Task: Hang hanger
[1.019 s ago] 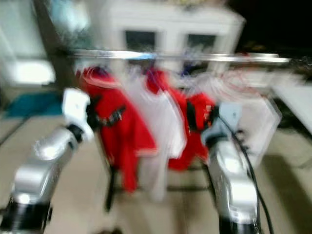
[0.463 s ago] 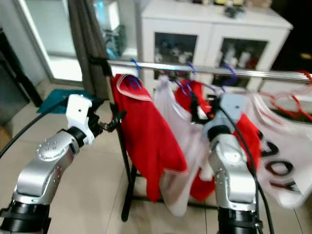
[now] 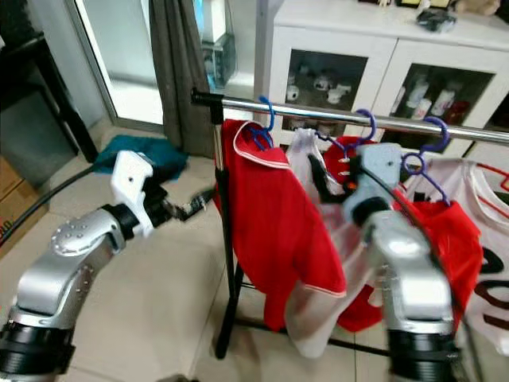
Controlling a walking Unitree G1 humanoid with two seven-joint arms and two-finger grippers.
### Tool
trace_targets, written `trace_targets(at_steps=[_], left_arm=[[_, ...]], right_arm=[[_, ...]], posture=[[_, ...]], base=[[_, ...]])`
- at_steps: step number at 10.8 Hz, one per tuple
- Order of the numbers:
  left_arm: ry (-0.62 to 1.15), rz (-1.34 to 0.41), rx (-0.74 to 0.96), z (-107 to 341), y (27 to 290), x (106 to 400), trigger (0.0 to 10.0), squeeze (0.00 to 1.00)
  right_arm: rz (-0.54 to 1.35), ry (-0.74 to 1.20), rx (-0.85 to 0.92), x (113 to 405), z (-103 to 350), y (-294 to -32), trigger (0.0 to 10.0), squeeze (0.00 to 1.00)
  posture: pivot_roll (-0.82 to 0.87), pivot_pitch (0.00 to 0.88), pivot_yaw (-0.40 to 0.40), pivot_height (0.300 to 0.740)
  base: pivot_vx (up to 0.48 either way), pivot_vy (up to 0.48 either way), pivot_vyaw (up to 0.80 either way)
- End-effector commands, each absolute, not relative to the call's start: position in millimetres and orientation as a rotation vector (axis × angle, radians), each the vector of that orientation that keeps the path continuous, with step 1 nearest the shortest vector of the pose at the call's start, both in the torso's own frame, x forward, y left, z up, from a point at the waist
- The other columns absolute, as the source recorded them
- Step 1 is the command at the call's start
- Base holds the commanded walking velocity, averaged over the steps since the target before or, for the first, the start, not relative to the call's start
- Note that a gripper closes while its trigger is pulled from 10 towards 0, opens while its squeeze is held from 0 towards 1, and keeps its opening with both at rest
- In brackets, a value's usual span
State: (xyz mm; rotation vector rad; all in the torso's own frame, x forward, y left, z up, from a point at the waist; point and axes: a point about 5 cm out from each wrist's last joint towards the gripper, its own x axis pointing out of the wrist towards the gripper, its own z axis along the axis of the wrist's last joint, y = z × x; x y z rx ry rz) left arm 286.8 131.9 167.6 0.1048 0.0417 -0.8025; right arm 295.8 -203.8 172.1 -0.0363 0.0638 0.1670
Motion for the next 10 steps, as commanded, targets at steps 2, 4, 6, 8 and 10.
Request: trace_targets(at_steps=[2, 4, 6, 8, 10], left_arm=[[0.055, -0.939, 0.137, 173, 128, 283, 10.0, 0.0], [0.087, -1.108, 0.135, 178, 121, 283, 10.0, 0.0], [0.095, -1.193, 0.16, 185, 114, 291, 10.0, 0.0], [0.087, -1.208, 0.173, 189, 110, 295, 10.0, 0.0], [0.09, -1.216, 0.169, 189, 110, 295, 10.0, 0.0]], right_arm=[[0.162, 0.113, -0.025, 301, 175, -217, 10.0, 0.0], [0.204, 0.196, -0.038, 317, 175, -229, 10.0, 0.0], [0.178, 0.218, -0.085, 349, 183, -250, 10.0, 0.0], [0.133, 0.238, -0.133, 369, 187, -266, 10.0, 0.0], [0.143, 0.273, -0.129, 379, 185, -268, 10.0, 0.0]], posture=[[-0.12, 0.0, -0.023, 0.74], [-0.13, 0.0, -0.017, 0.74], [-0.15, 0.0, -0.002, 0.74], [-0.14, 0.0, -0.004, 0.74], [-0.14, 0.0, -0.01, 0.74]], base=[[0.0, 0.0, 0.0], [0.0, 0.0, 0.0], [0.0, 0.0, 0.0], [0.0, 0.0, 0.0], [0.0, 0.0, 0.0]])
